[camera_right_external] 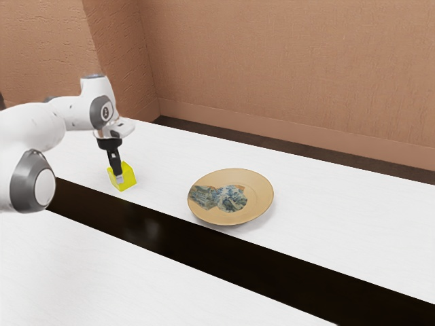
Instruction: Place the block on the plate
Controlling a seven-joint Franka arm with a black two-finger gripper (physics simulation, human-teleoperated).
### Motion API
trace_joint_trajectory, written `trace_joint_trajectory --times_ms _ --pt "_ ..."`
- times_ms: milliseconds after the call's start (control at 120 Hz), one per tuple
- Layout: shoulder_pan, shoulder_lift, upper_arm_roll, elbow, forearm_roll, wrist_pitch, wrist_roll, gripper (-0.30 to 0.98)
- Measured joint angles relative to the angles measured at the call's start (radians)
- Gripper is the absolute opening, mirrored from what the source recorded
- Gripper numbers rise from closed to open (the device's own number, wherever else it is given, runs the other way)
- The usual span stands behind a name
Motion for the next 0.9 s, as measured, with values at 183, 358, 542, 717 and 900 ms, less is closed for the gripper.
trace_joint_trajectory --times_ms 183,358,542,717,900 --pt "0.001 0.005 -0.001 -0.001 -0.001 0.006 0.004 0.61" --pt "0.001 0.004 -0.002 -0.001 0.000 0.011 0.007 0.43" --pt "0.000 -0.018 -0.003 -0.004 0.001 0.016 0.008 0.37" --pt "-0.007 -0.093 0.000 -0.020 0.002 0.013 0.010 0.38" --pt "-0.037 -0.185 0.007 -0.065 0.000 0.010 0.010 0.39"
